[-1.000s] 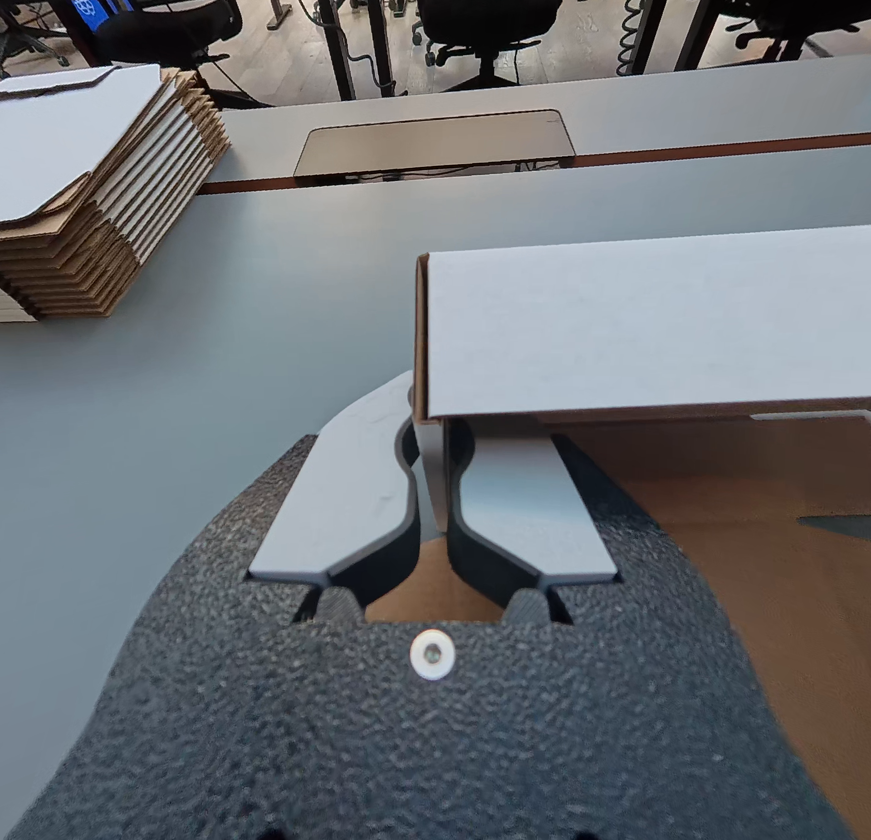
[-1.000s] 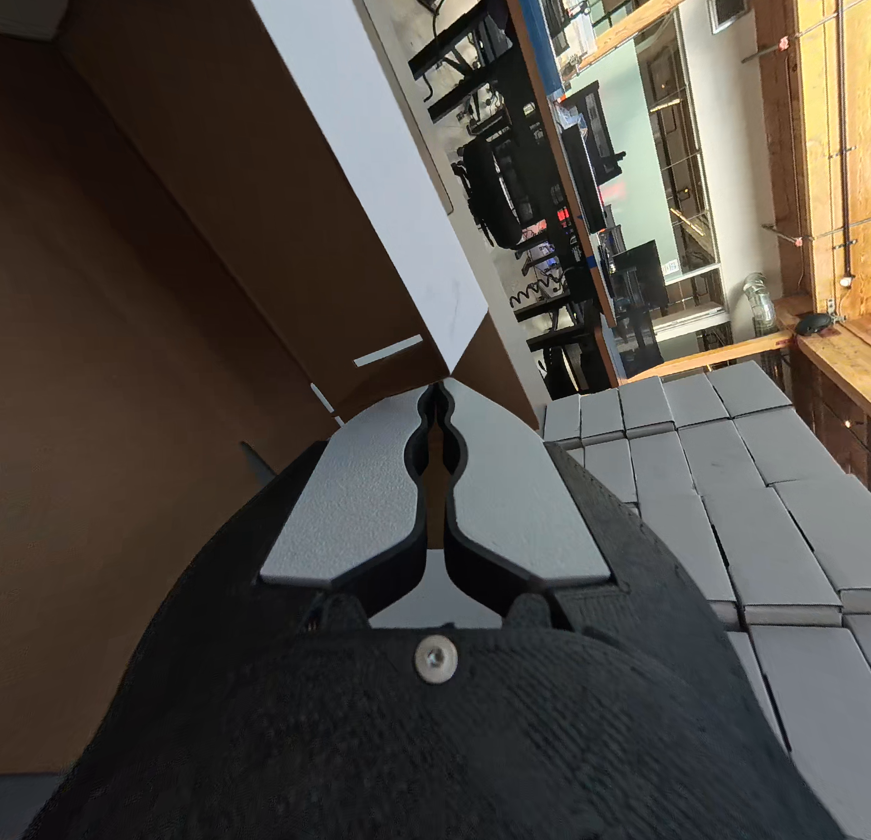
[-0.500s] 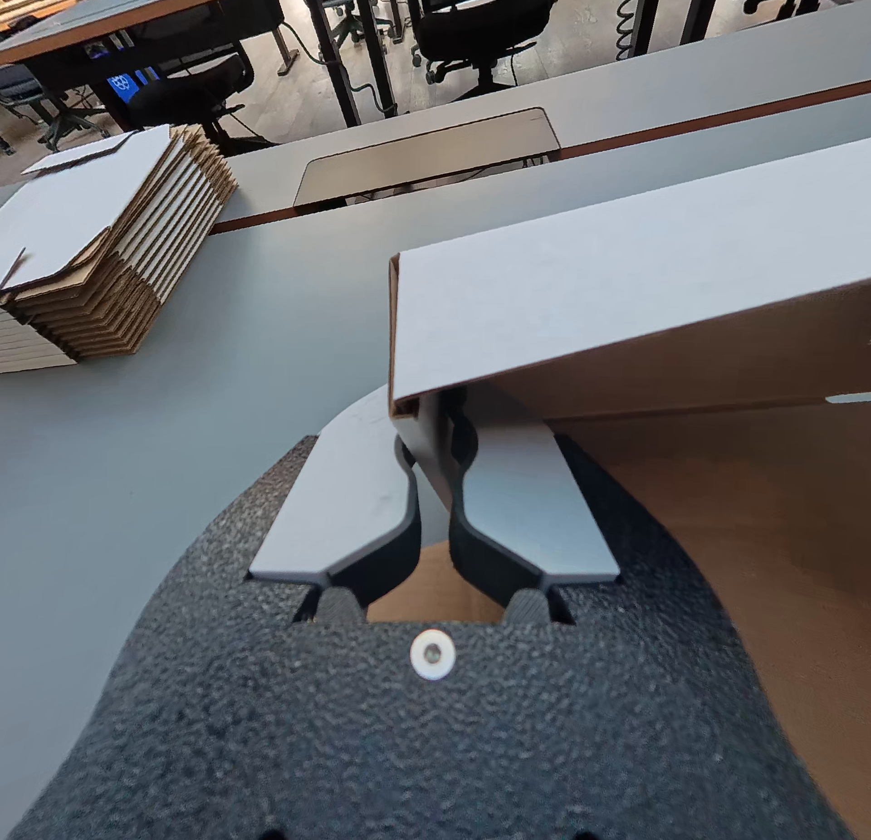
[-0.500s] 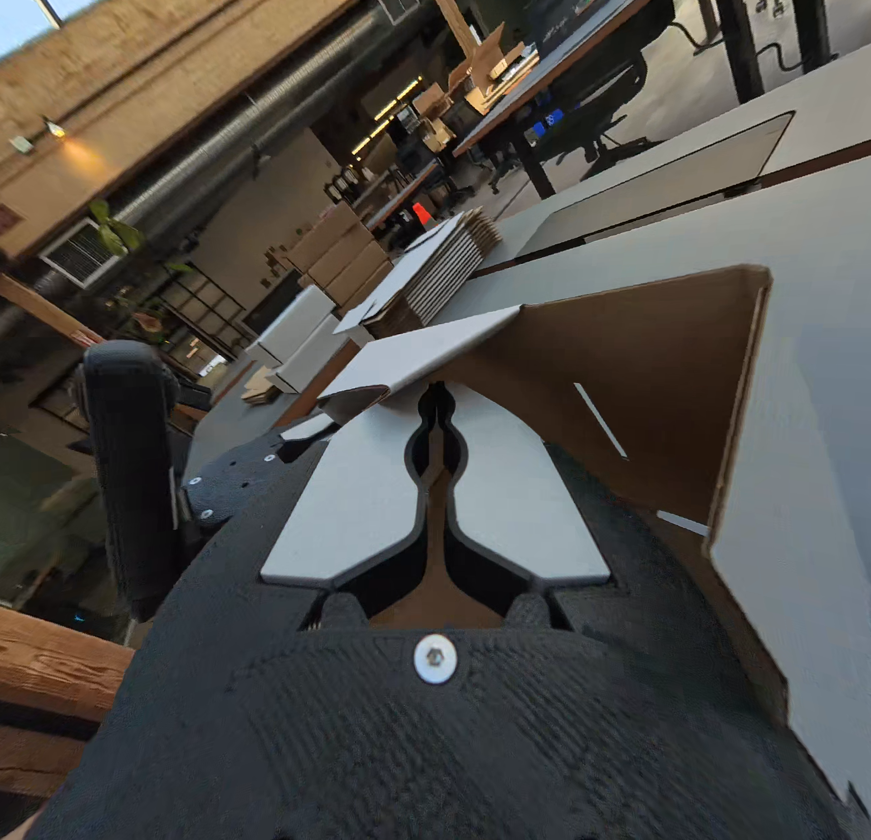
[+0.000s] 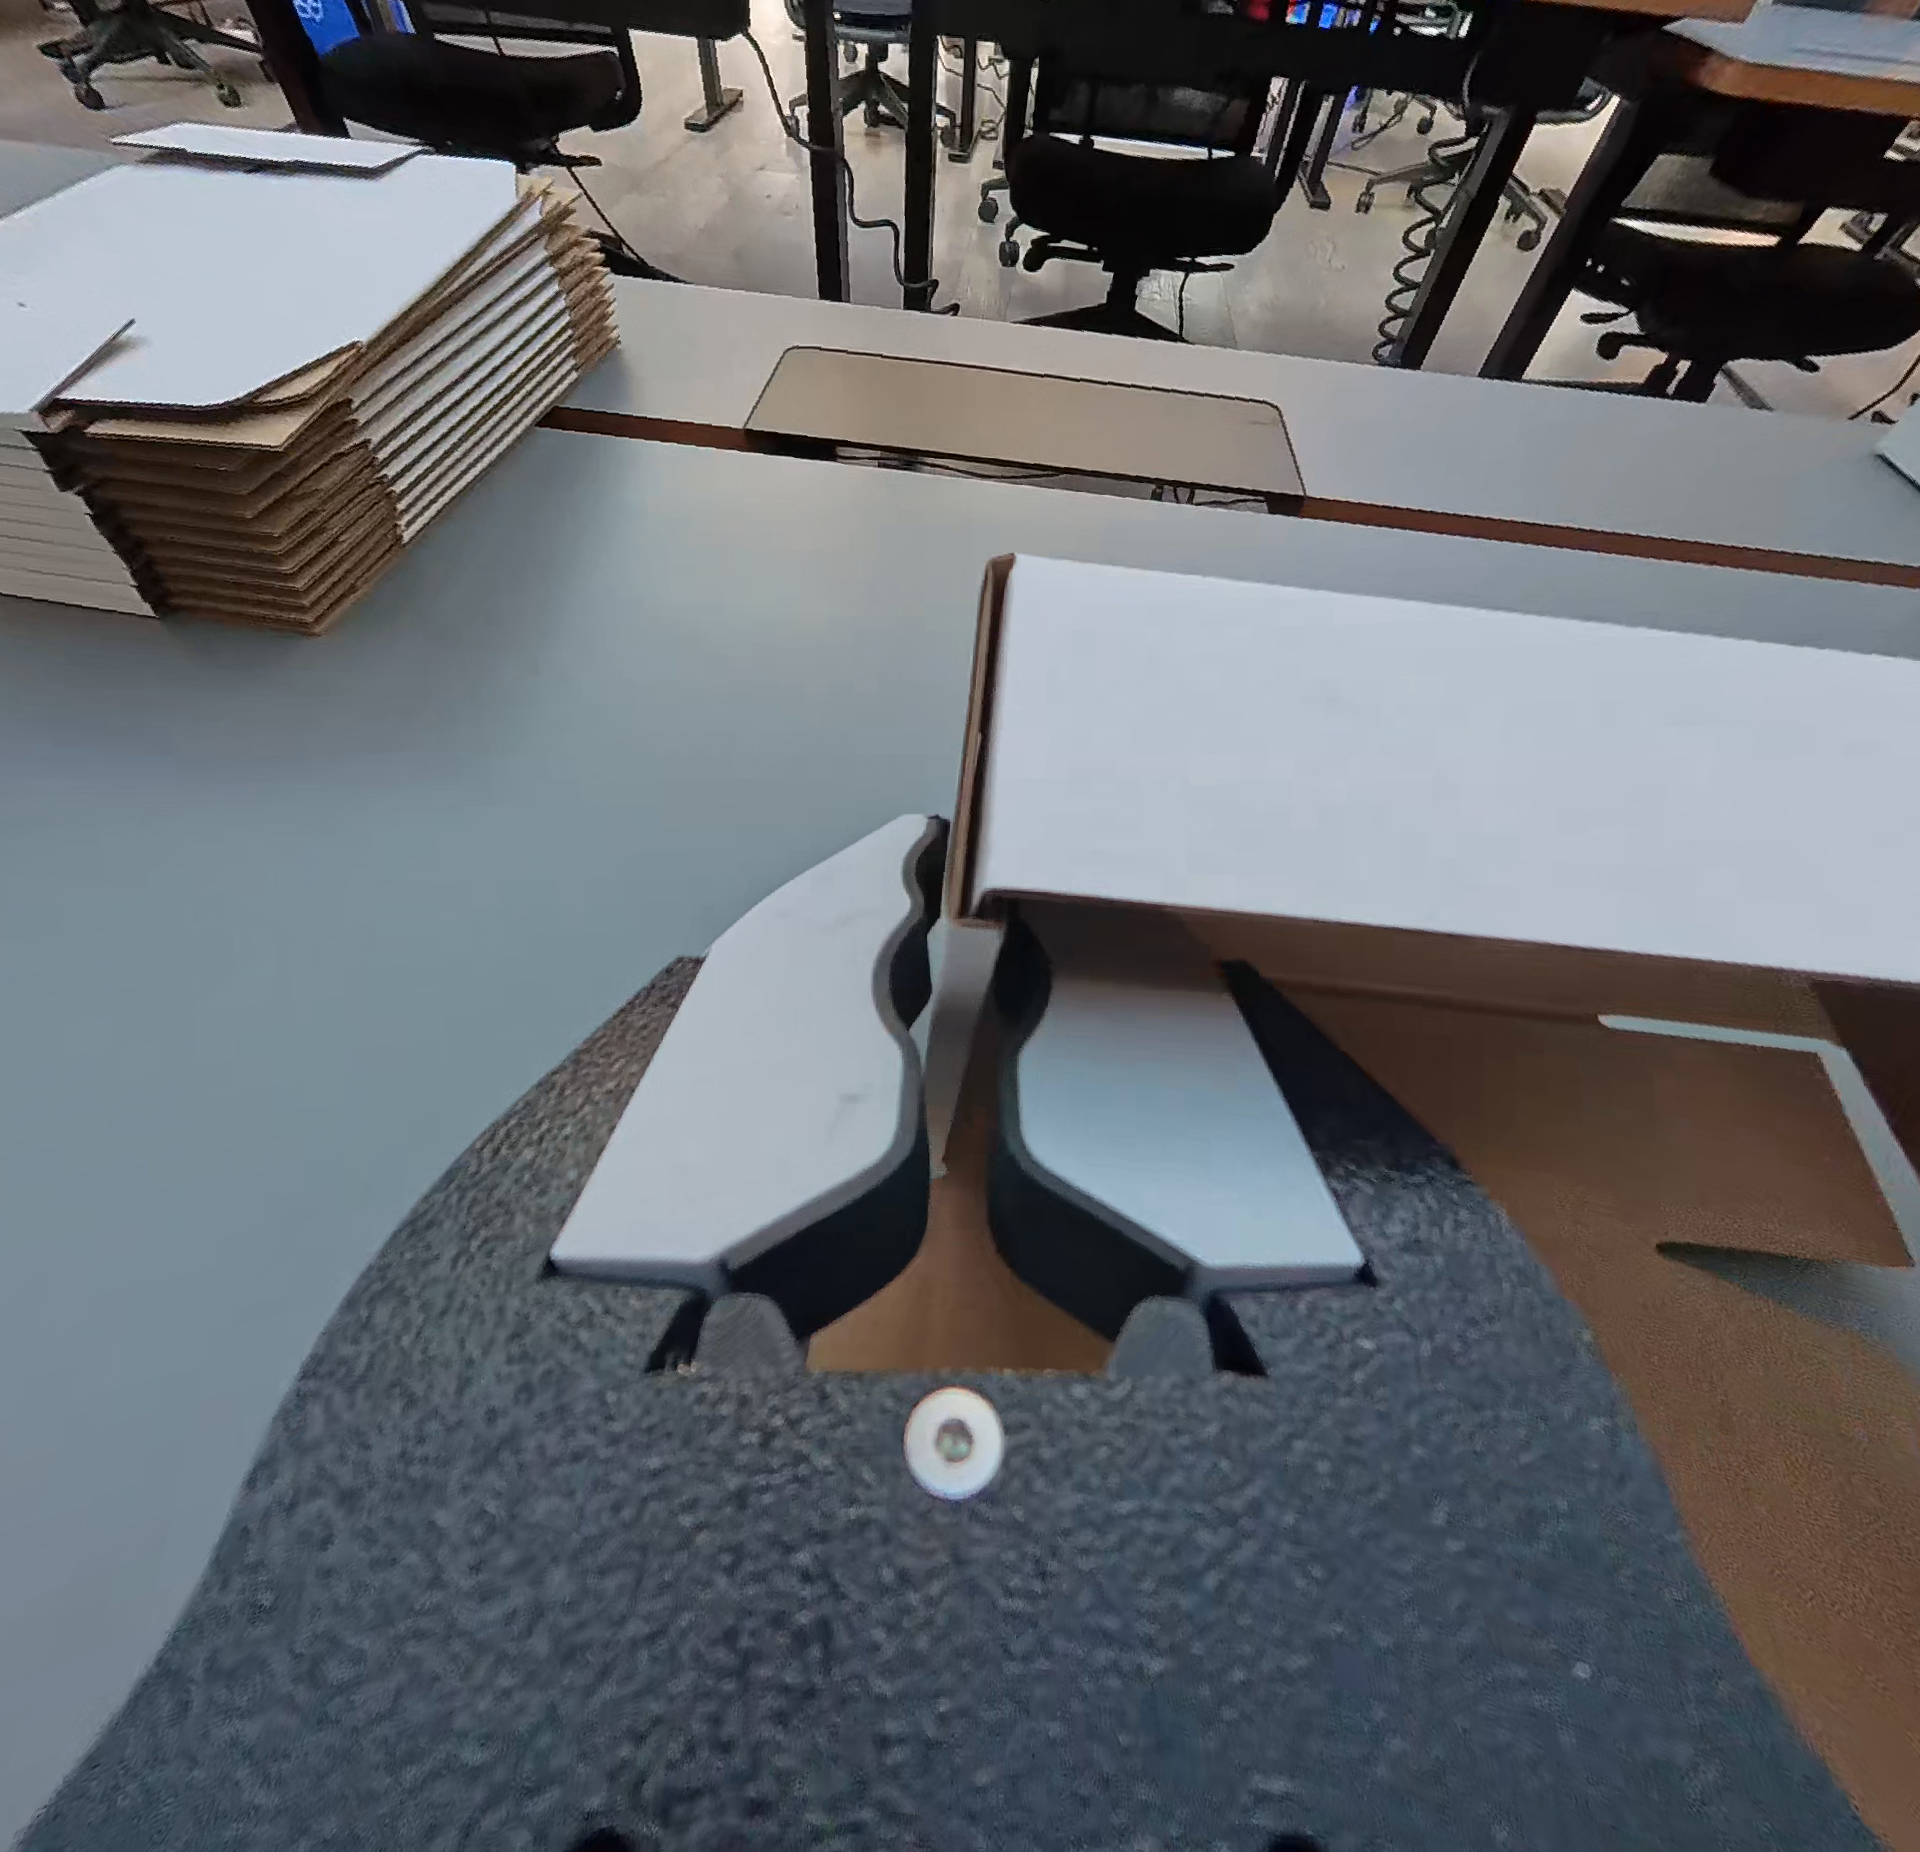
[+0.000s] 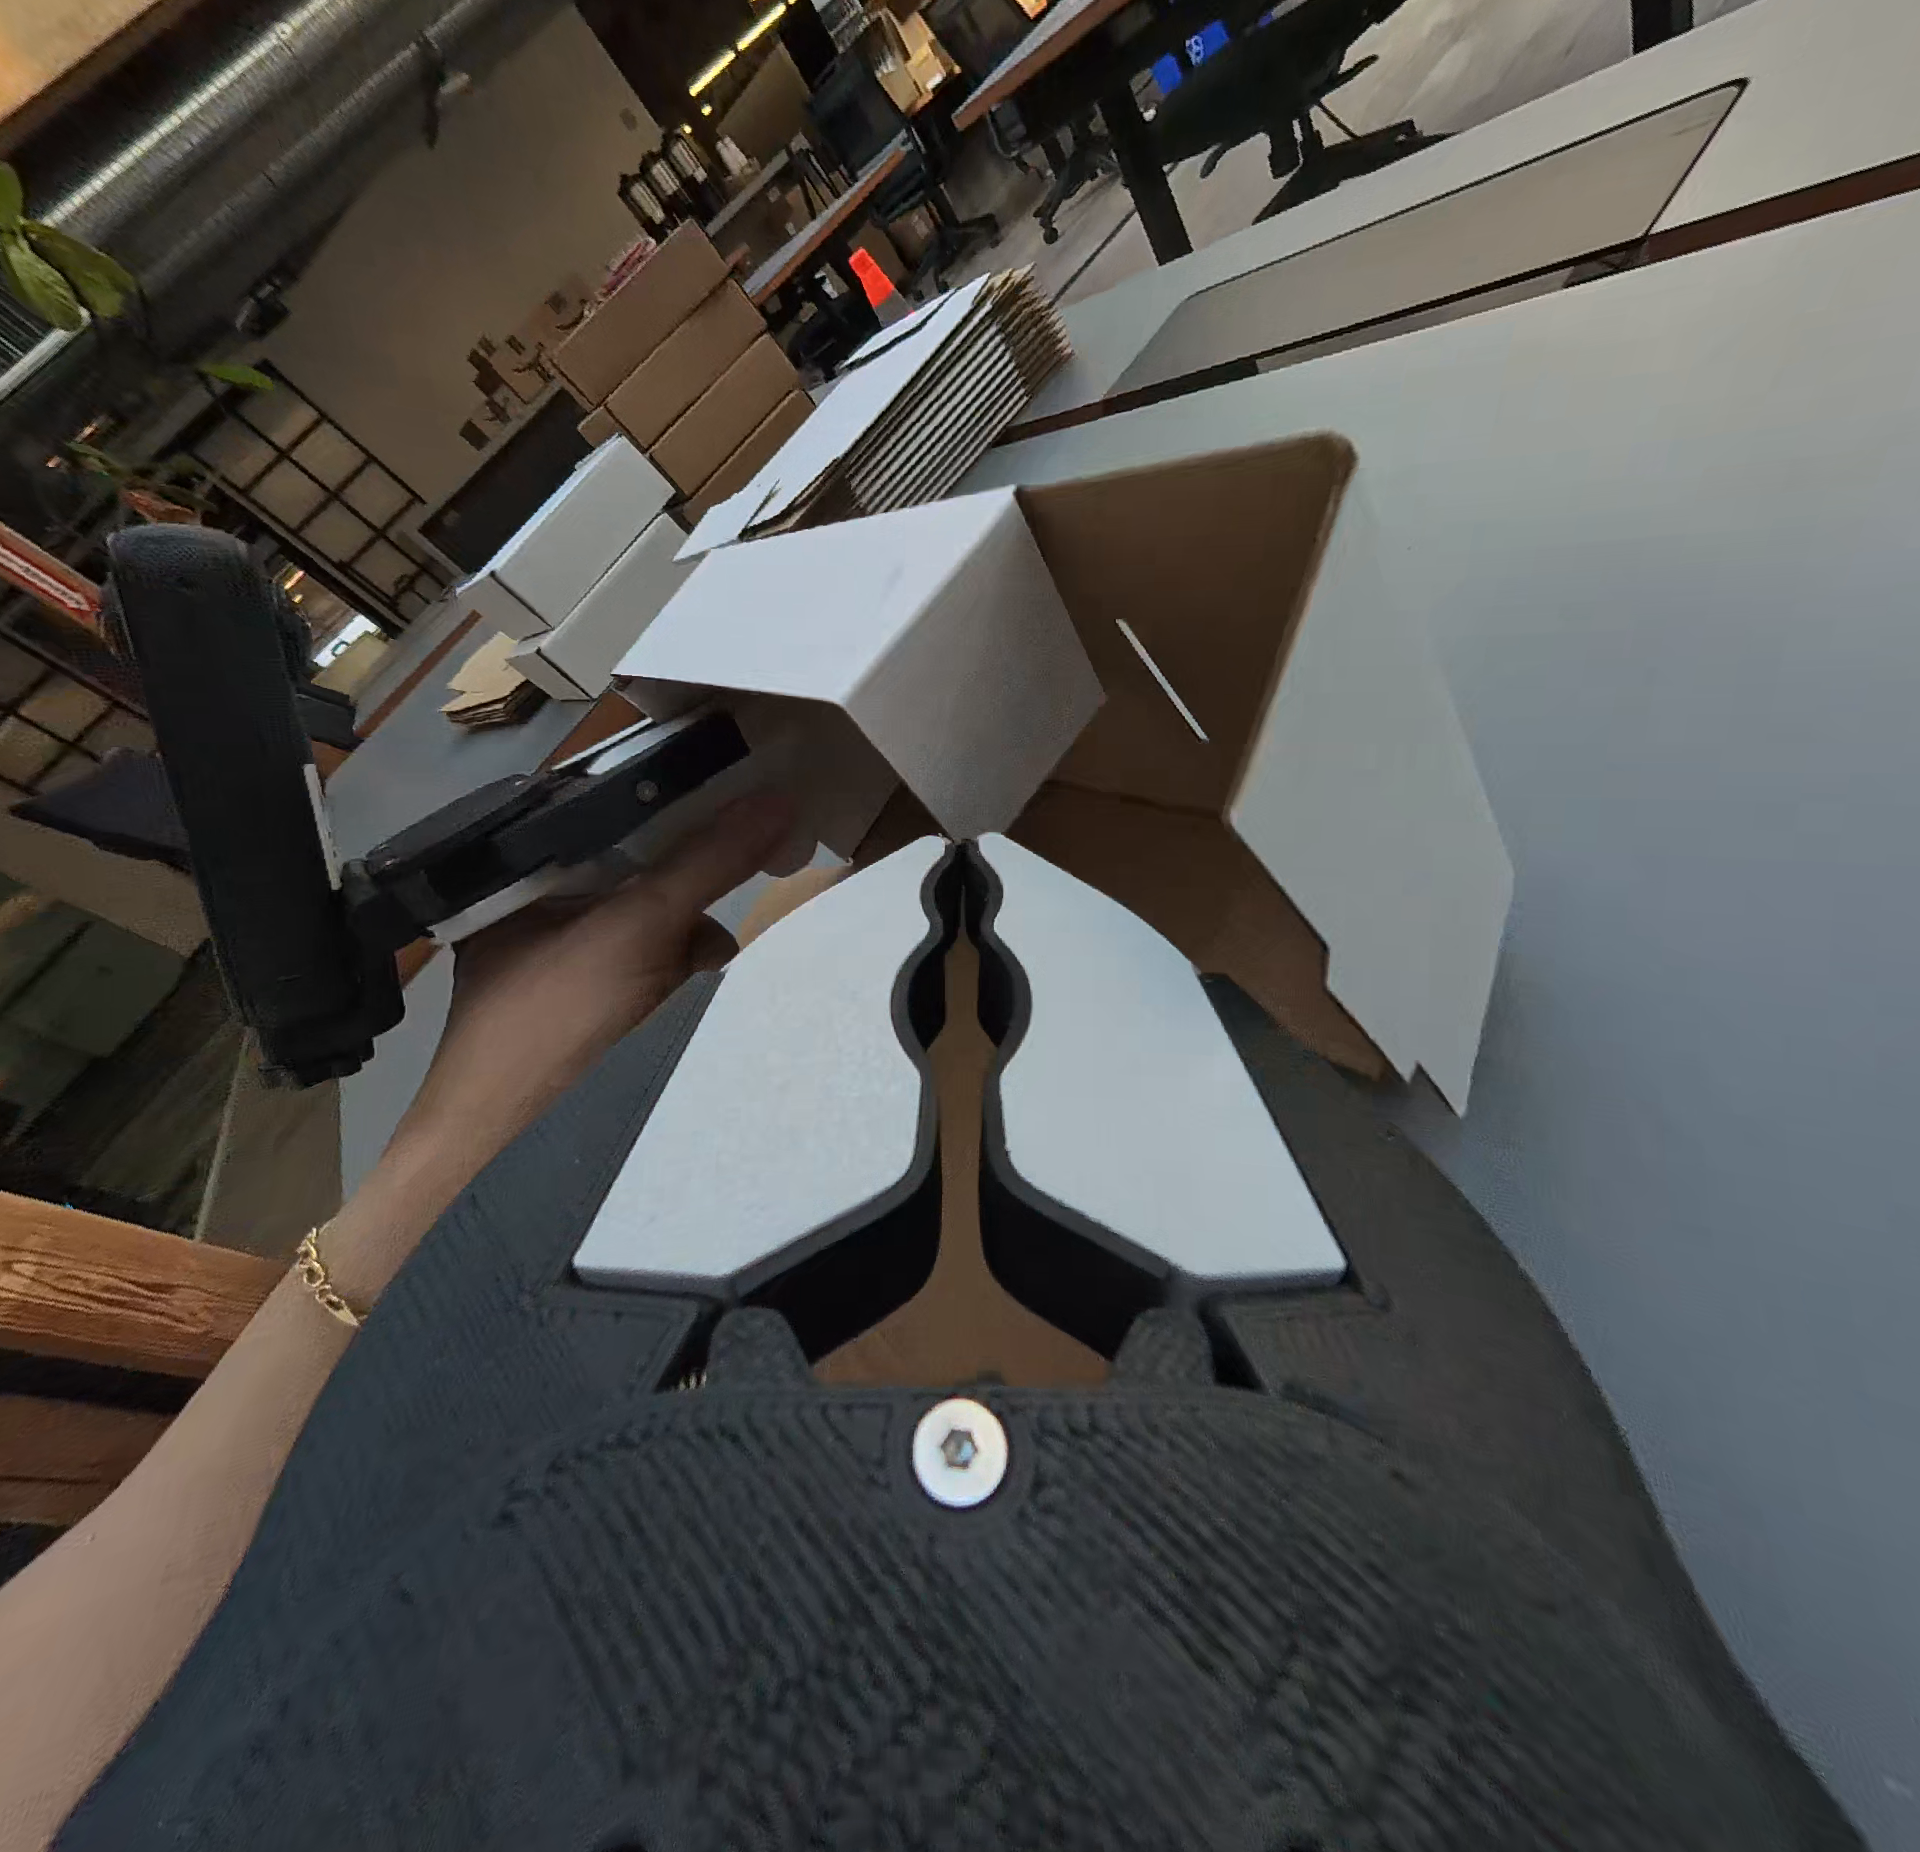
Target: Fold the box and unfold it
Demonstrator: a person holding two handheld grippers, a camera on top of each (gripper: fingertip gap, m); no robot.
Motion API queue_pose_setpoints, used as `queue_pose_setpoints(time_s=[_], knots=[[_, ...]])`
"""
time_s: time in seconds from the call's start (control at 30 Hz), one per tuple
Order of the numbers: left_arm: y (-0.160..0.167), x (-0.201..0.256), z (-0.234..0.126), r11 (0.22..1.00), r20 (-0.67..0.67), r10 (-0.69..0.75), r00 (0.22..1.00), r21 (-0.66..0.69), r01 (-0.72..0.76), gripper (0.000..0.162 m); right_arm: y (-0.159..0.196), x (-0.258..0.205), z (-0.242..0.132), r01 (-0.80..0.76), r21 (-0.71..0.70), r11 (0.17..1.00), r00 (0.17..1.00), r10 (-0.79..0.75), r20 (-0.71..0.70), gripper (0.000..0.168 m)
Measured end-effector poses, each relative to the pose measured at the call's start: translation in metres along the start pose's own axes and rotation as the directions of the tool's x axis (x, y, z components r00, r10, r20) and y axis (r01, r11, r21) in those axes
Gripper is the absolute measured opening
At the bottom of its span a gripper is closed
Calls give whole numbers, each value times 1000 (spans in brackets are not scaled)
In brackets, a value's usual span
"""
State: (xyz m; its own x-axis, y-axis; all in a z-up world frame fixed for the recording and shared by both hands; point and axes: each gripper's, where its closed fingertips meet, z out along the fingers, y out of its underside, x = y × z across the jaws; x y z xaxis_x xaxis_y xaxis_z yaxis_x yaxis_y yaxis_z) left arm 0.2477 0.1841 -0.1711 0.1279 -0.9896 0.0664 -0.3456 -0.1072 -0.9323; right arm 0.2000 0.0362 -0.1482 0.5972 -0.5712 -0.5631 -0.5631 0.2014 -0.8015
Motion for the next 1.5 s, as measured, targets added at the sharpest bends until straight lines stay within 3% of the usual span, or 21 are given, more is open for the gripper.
queue_pose_setpoints(time_s=[0.03,0.17,0.37,0.67,0.87,1.07,1.2,1.5], knots=[[-3,-2,-1,1000,4,-6,1000,6,6,7,0,3,-9,5,7,1000,1000,-5,-20,0],[-23,-7,-7,998,8,-40,999,47,39,6,-6,20,-33,-99,94,991,993,104,-50,0],[-43,-4,-20,995,-17,-49,999,83,51,6,-4,51,-32,-304,175,936,950,313,-21,0],[-43,-1,-27,995,-59,-54,997,75,58,6,-10,49,-22,-389,238,890,920,386,62,0],[-42,0,-27,996,-64,-13,998,83,18,6,-20,43,-27,-341,295,893,940,327,99,0],[-37,9,-28,990,-66,94,993,112,-86,7,-34,38,-39,-131,365,922,990,141,-1,0],[-38,13,-31,979,-93,148,985,154,-133,7,-27,45,-43,-3,259,966,993,33,-114,0],[-41,17,-37,937,-96,303,948,213,-278,9,-22,39,-48,-271,100,957,962,265,68,0]])
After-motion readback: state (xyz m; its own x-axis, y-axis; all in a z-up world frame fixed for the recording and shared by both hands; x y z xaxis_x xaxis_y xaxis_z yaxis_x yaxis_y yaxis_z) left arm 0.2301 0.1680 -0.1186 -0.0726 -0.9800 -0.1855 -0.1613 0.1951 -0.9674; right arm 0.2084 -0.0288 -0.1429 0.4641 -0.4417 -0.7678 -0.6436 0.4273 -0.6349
